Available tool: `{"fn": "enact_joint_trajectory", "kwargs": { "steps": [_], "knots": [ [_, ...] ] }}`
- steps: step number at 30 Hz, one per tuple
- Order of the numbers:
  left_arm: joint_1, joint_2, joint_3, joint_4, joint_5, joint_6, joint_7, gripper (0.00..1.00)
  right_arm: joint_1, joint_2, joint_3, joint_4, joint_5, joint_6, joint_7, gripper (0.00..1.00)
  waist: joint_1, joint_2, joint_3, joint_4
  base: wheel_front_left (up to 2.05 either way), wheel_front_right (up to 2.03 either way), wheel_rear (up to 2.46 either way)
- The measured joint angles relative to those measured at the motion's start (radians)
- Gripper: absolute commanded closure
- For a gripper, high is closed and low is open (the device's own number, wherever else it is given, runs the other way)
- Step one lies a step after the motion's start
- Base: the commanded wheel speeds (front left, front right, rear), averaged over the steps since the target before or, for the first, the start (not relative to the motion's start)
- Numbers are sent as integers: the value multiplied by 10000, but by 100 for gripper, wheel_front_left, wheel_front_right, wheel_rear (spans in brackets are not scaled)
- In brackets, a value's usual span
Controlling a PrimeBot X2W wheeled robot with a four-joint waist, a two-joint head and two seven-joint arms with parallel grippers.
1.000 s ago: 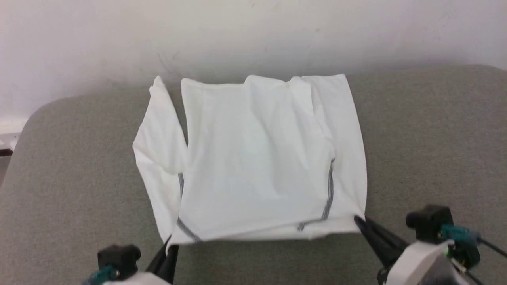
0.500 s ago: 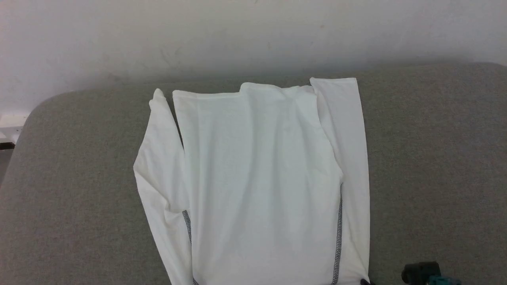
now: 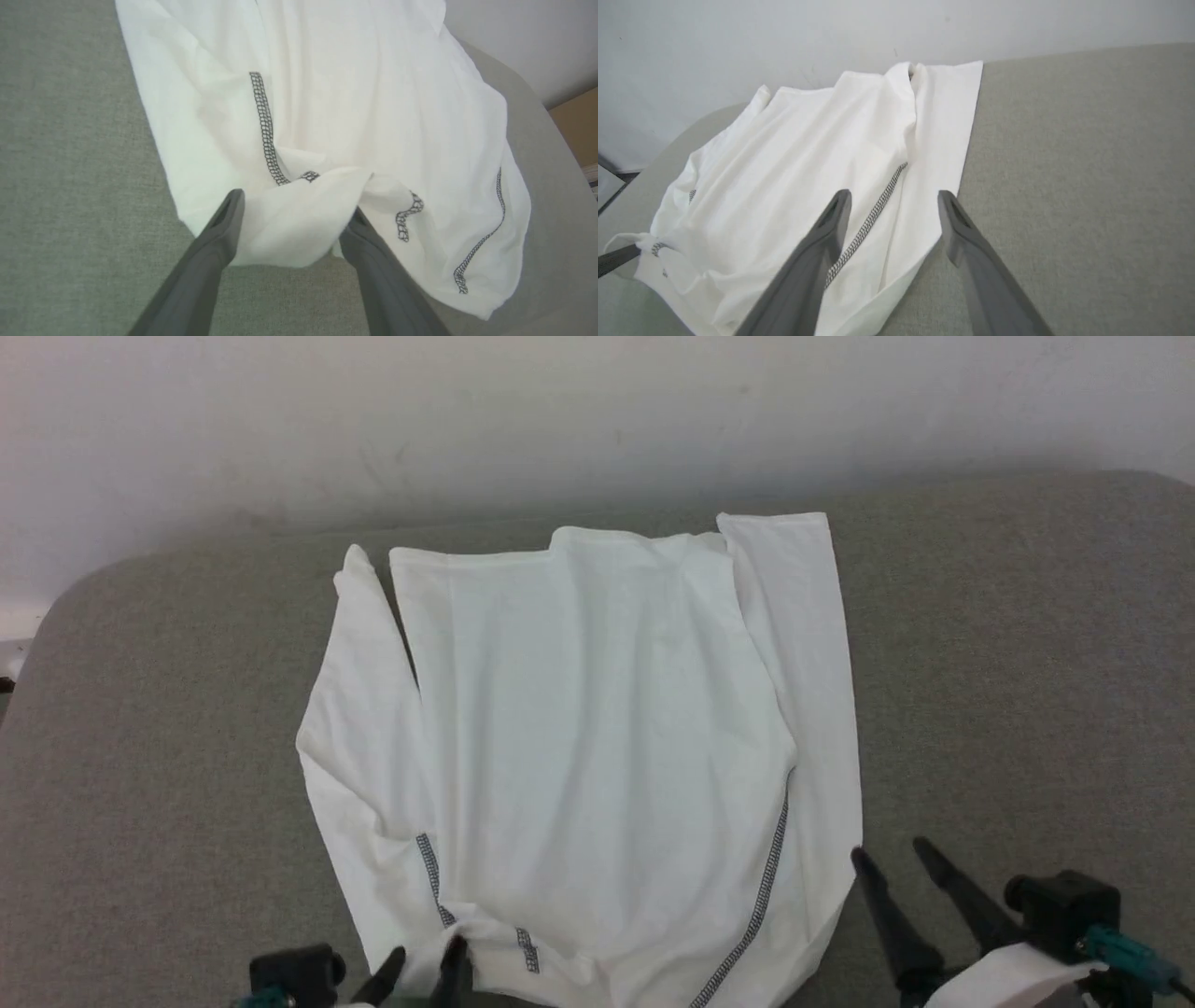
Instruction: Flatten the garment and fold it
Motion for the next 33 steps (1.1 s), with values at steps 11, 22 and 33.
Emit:
{"fn": "enact_joint_trajectory", "kwargs": {
  "steps": [11, 22, 33],
  "knots": [
    [-2510, 1277, 1425, -1638, 268, 109, 123, 0, -758, 422, -623, -1879, -667, 0, -359, 0, 0, 0, 537, -130, 0, 0, 0],
    [-8227, 2138, 1927, 2048, 151, -679, 464, 0, -2122, 500, -491, -2412, -757, 0, -418, 0, 3, -1, 2261, -408, 0, 0, 0],
    [-11880, 3143, 1214, 6034, -27, -1511, 3459, 0, -2939, 512, 73, -2109, -821, 0, -828, 0, 2, 0, 3781, -1144, 0, 0, 0]
  ]
}}
